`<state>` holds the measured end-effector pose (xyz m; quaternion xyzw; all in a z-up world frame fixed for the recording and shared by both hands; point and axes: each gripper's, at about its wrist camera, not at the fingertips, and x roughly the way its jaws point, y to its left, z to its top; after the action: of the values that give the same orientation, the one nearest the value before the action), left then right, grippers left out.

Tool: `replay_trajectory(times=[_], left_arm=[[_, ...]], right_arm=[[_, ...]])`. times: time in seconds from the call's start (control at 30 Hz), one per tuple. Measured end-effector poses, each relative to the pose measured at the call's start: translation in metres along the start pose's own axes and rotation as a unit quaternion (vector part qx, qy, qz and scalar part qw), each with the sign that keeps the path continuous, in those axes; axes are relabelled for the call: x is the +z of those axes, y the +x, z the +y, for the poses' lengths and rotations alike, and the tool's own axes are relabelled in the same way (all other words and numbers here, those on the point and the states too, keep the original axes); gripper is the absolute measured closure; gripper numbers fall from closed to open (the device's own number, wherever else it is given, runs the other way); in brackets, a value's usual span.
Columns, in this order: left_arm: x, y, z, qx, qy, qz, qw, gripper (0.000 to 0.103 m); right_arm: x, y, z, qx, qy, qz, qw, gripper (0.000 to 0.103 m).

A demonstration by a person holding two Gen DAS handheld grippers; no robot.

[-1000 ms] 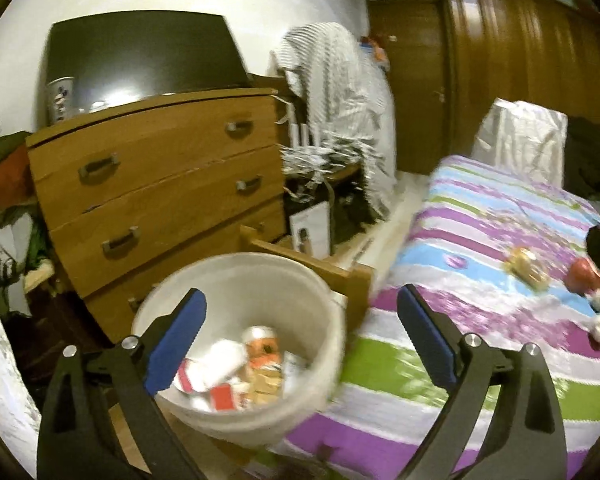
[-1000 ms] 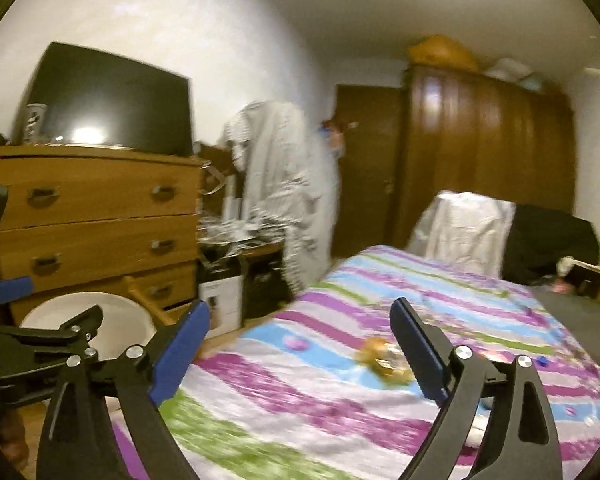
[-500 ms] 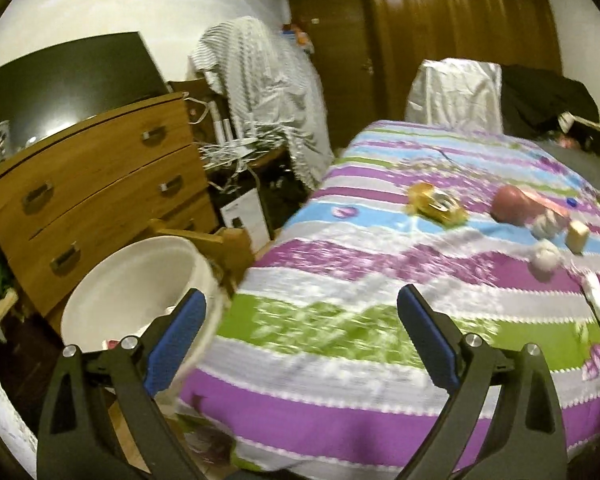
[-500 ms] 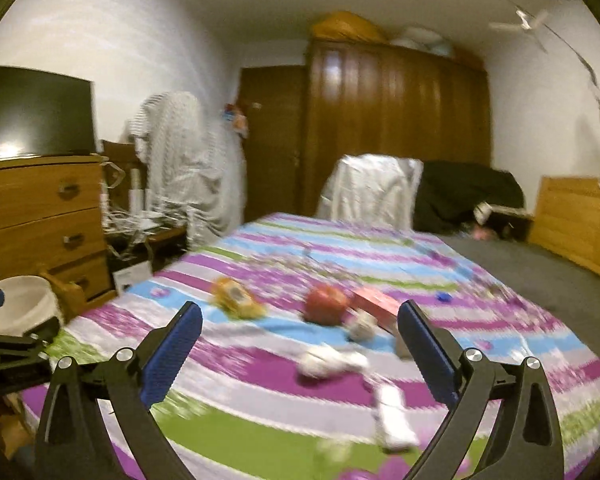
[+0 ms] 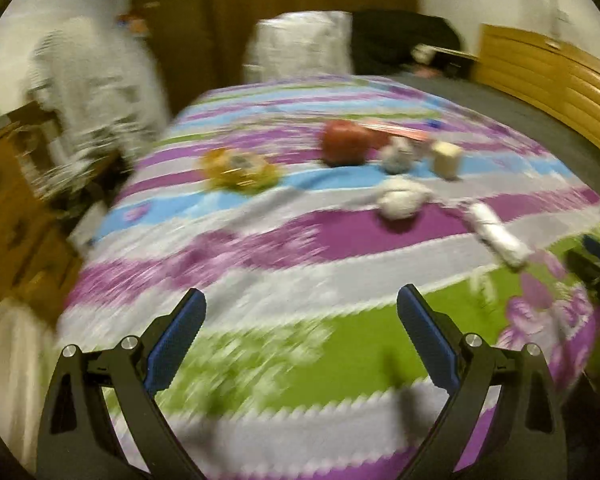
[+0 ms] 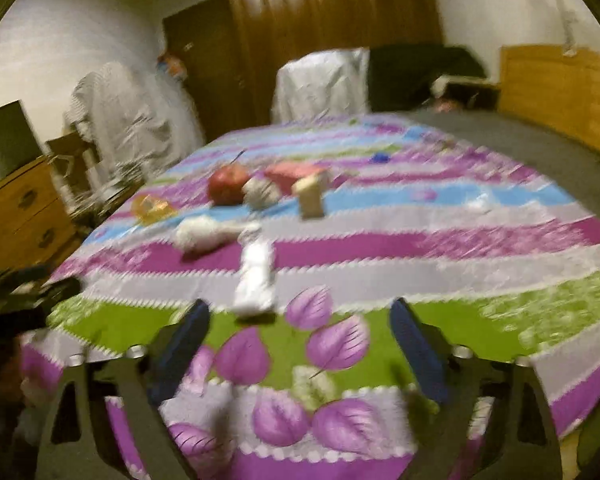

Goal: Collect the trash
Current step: 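Grasp the white rolled cloth with the right tool while the left grasps the white knotted cloth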

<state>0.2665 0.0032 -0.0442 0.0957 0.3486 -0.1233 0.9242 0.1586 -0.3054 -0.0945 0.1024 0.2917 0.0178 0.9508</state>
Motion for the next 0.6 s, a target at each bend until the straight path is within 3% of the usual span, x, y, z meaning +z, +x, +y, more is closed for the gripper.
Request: replay_trajectory(times=[0.07, 0.33, 0.4, 0.57, 0.6], left_arm=[[0.012, 0.016, -0.005, -0.031, 0.020, 0.006, 0.9993, 0.010], [0.052, 0.076, -0.028, -0.105, 0.069, 0.026, 0.9917, 0.010], [0.061, 0.089, -0.036, -0.124, 0.080, 0.029, 0.9886, 0.023], [0.077, 0.121, -0.054, -0.156, 0.085, 0.045, 0.9831, 0.030], [0.077, 0.129, -0.057, -0.161, 0.086, 0.058, 0.9815, 0.042]], right_arm=[[0.001, 0.017, -0.001, 0.041, 0.005, 0.031, 0.999, 0.044], [0.032, 0.064, 0.027, 0.071, -0.006, 0.076, 0.995, 0.048], [0.035, 0.071, 0.027, 0.074, 0.001, 0.093, 0.993, 0.048], [0.038, 0.084, 0.021, 0.078, 0.015, 0.110, 0.991, 0.054], [0.038, 0.086, 0.023, 0.072, 0.007, 0.109, 0.991, 0.056]])
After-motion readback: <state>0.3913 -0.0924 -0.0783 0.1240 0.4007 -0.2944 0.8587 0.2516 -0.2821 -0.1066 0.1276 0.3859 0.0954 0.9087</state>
